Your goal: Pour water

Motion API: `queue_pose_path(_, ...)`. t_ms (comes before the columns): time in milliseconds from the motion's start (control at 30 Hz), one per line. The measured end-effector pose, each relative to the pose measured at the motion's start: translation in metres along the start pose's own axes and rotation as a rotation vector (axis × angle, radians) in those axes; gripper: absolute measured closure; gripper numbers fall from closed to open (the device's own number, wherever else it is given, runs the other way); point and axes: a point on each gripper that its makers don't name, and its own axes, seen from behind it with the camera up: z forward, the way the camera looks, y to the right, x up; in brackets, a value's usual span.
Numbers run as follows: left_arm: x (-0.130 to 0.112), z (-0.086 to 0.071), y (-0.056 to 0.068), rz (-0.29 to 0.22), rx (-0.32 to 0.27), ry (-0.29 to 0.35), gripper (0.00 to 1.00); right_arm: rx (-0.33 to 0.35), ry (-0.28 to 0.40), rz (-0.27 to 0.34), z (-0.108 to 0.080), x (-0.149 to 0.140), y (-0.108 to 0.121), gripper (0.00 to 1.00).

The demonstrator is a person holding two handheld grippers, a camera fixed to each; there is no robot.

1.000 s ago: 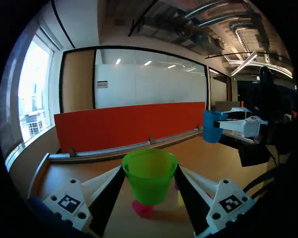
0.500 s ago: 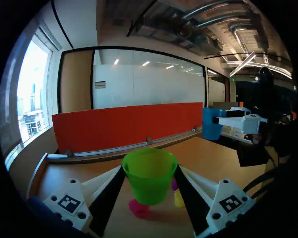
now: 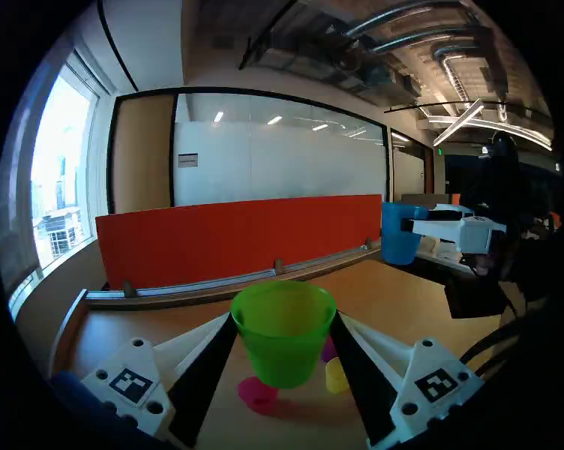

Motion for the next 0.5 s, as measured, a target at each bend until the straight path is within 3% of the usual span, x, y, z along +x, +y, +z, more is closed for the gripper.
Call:
queue_pose_path(200,-0.001,0.002,0.004,-0.005,-0.010,-0.008,0.15,0.009,0.002,0.023,-0.001,-0.003,0.000,0.09)
queue_pose_path(500,0.001,0.005,0.012,-0.007,-0.033,-0.022,0.15,0.044,-0.026,-0.012,0.002,-0.003,-0.006,0.09)
